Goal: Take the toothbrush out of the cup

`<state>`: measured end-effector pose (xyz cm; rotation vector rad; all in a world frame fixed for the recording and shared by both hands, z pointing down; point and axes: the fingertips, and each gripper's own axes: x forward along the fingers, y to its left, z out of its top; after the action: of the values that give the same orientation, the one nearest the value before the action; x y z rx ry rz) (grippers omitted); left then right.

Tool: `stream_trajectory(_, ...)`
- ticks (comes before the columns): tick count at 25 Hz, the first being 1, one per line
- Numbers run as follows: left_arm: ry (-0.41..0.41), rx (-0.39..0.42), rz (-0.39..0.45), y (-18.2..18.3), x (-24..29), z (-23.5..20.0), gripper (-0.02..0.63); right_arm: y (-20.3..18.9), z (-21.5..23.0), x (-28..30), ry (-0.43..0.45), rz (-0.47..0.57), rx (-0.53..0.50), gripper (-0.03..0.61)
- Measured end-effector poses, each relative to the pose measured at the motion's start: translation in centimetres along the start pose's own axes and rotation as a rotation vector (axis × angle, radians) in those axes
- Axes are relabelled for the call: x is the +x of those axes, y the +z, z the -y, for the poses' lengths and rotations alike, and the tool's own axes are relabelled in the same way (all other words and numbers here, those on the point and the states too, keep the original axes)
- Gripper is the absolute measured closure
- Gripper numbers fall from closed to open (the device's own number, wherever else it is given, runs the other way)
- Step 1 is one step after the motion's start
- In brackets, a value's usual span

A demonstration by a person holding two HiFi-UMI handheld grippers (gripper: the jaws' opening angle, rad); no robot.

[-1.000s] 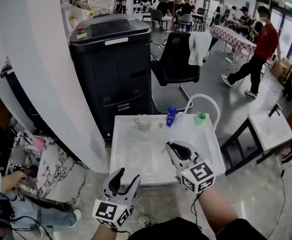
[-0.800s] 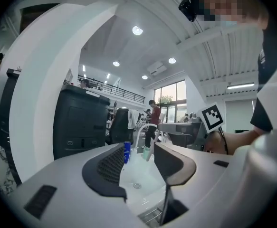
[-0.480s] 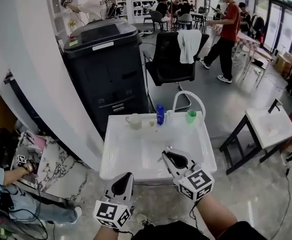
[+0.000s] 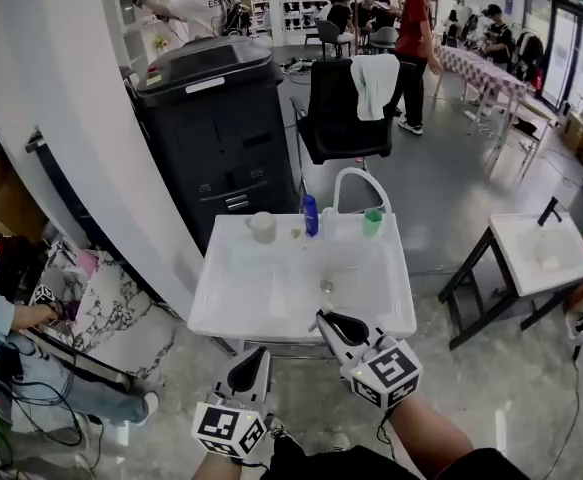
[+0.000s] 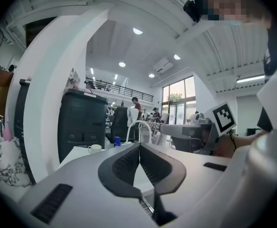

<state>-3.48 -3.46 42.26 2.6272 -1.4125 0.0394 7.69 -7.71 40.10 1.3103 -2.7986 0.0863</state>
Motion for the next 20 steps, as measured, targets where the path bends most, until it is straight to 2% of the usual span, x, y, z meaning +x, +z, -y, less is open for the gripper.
stream_trajectory(7,0.035,-0.003,0.009,-1.0,-1.4,3.3,0.594,-0.7,-0.8,-2.9,0.043,0.005,0.008,0.551)
stream_trajectory(20,0.068,0.013,0.040,-0.3,-3.1,6.6,0.594,0.0,-1.7,-5.9,0.088,0.016,0.002,0.551)
